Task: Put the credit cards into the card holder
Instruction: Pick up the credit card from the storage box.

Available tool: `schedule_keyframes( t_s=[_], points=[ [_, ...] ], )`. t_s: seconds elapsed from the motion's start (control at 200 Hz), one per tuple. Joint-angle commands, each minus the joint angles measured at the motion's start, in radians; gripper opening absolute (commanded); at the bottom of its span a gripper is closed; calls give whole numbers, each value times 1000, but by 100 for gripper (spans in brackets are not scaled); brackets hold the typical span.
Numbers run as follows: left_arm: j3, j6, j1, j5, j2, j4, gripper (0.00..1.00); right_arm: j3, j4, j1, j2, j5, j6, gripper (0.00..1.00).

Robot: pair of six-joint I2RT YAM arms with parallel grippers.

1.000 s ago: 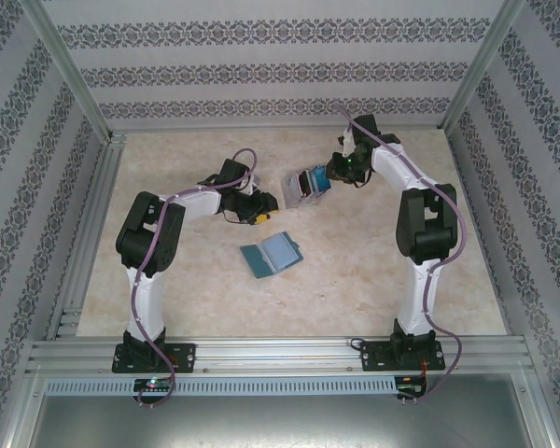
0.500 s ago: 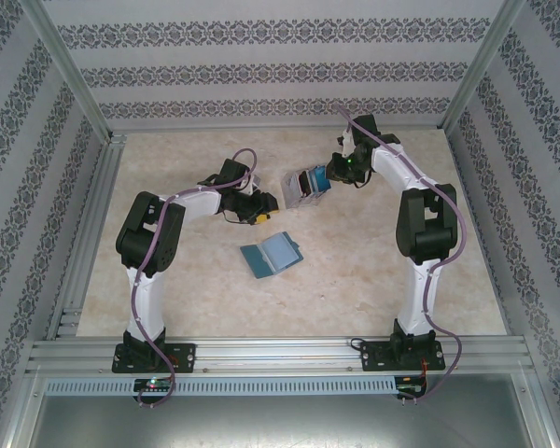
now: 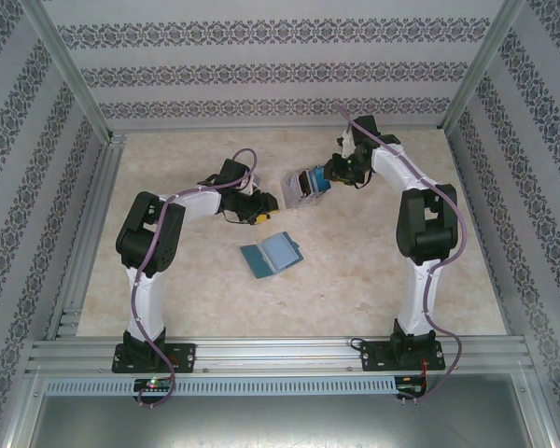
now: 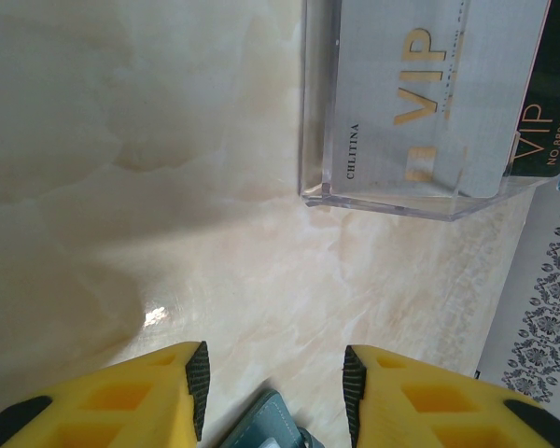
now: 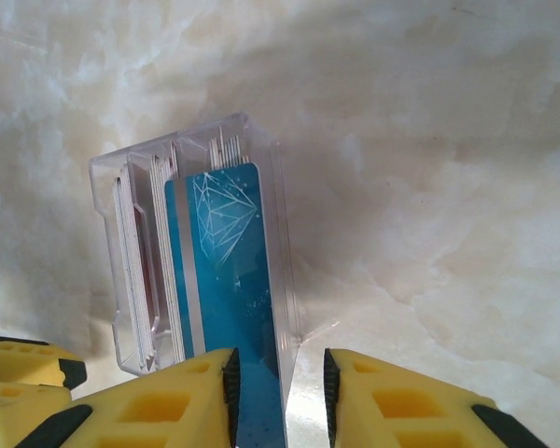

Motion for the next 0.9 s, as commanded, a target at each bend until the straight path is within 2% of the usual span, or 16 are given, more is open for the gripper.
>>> schedule_keyframes(
  t_s=[0.0,0.155,0.26,0.45,0.54,0.894],
  points=[
    [22,7,-15,22,5,9,45,33,-16,0,29,-20,4,32],
    [28,5,-14,23,8,8,45,48,-25,2,45,-22,1,29],
    [31,7,-14,23,10,5,45,48,-25,3,42,-16,-1,16],
    [40,7,-14,25,18,3,45,49,-26,-2,30,-24,-7,3],
    [43,8,-14,26,18,0,45,43,-21,-2,19,-37,-12,0],
    [52,9,-14,33,12,-7,45,13,36,-10,-44,-135,18,0]
  ],
)
